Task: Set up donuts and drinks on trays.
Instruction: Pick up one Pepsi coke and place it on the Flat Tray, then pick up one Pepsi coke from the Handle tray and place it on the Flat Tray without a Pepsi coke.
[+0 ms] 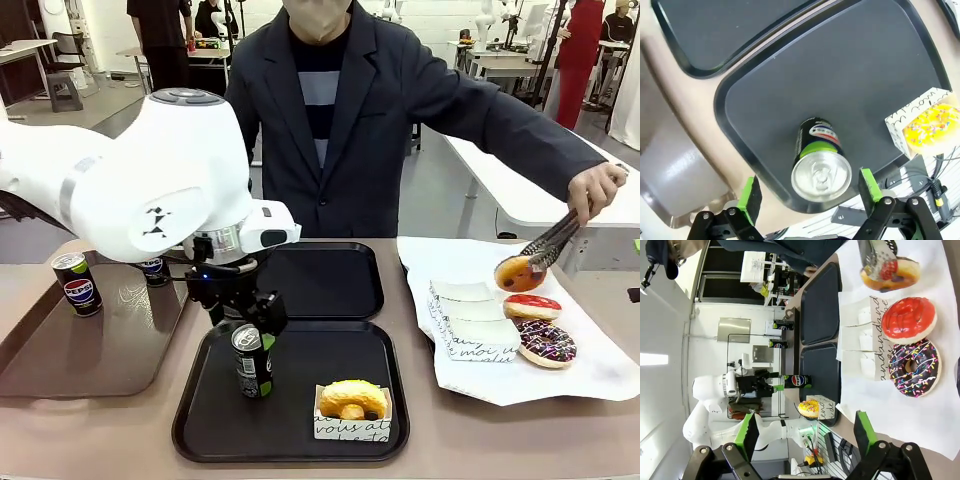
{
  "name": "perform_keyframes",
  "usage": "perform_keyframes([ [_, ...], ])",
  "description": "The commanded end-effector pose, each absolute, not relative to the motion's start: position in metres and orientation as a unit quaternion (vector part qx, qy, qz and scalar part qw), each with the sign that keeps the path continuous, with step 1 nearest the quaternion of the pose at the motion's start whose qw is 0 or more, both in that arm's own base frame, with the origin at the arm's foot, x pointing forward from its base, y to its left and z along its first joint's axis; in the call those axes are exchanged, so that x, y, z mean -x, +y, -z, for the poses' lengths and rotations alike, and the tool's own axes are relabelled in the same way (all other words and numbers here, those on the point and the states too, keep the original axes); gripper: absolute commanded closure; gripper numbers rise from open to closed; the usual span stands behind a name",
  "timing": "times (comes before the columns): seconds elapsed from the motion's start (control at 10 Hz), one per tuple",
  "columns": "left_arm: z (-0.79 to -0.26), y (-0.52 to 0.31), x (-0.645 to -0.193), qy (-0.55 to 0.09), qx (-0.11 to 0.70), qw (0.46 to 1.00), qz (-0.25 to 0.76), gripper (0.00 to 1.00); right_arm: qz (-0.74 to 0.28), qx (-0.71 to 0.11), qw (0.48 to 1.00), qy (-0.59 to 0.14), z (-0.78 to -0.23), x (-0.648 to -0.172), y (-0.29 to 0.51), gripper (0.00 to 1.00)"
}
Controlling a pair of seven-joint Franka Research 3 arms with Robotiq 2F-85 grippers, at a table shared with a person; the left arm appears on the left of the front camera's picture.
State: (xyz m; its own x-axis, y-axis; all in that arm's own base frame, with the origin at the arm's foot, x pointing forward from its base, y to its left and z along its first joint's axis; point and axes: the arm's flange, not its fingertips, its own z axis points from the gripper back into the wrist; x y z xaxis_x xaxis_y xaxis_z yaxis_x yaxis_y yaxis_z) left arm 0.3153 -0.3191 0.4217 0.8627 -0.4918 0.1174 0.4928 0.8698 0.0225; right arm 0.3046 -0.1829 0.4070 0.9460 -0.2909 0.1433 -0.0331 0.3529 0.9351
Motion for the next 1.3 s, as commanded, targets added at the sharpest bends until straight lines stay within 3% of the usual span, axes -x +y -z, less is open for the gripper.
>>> perform_keyframes([
  [0.0,-0.437,-0.301,-0.298,-0.067,0.006,0.966,0.251,0.00,0.075,-0.571,0.804,-0.150,-0.407,-0.306,-0.182,0.00],
  [0.4,-0.467,-0.272,-0.272,-0.081,0.013,0.962,0.260,0.00,0.075,-0.571,0.804,-0.150,-0.407,-0.306,-0.182,0.00],
  [1.2,-0.473,-0.277,-0.277,-0.085,0.000,0.965,0.249,0.00,0.075,-0.571,0.804,-0.150,-0.407,-0.306,-0.182,0.00],
])
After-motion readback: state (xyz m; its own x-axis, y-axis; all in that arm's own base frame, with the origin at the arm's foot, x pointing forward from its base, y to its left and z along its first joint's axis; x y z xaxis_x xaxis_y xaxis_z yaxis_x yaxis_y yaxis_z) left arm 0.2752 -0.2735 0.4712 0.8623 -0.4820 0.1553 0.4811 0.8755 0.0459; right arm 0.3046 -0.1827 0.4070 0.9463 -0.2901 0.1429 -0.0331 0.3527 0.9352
